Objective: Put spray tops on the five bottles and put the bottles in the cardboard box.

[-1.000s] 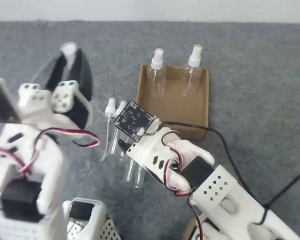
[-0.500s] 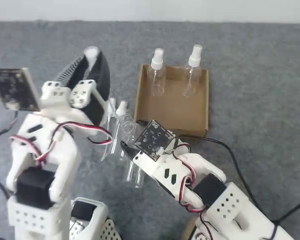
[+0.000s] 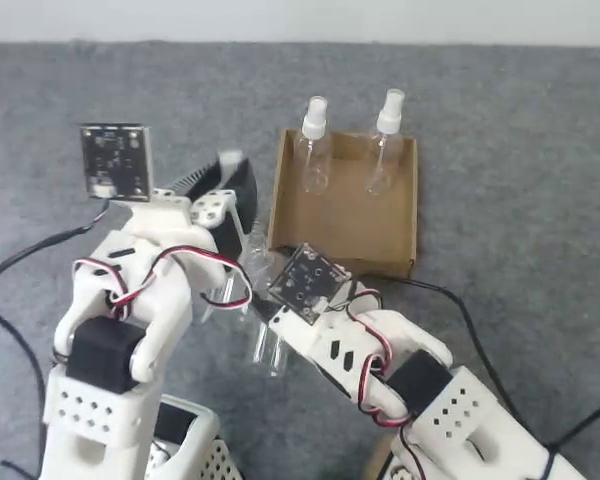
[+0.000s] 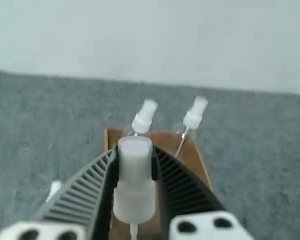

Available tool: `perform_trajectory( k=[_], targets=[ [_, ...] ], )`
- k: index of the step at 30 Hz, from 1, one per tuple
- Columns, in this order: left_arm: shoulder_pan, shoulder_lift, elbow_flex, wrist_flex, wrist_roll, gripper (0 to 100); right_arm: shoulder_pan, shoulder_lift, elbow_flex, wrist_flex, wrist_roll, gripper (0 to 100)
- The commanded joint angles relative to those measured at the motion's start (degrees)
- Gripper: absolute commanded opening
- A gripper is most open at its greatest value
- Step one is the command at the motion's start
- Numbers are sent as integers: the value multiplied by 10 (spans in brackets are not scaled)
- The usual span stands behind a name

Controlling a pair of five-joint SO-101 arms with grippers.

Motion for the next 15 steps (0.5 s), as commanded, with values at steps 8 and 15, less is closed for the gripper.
perform_trajectory(
  k=[8,15],
  targets=[
    [22,-10,73,-9,1,12,61,-29,47,-150,-110,6],
    [40,-10,130,-40,-23,13,60,2,48,-191,-114,6]
  ],
)
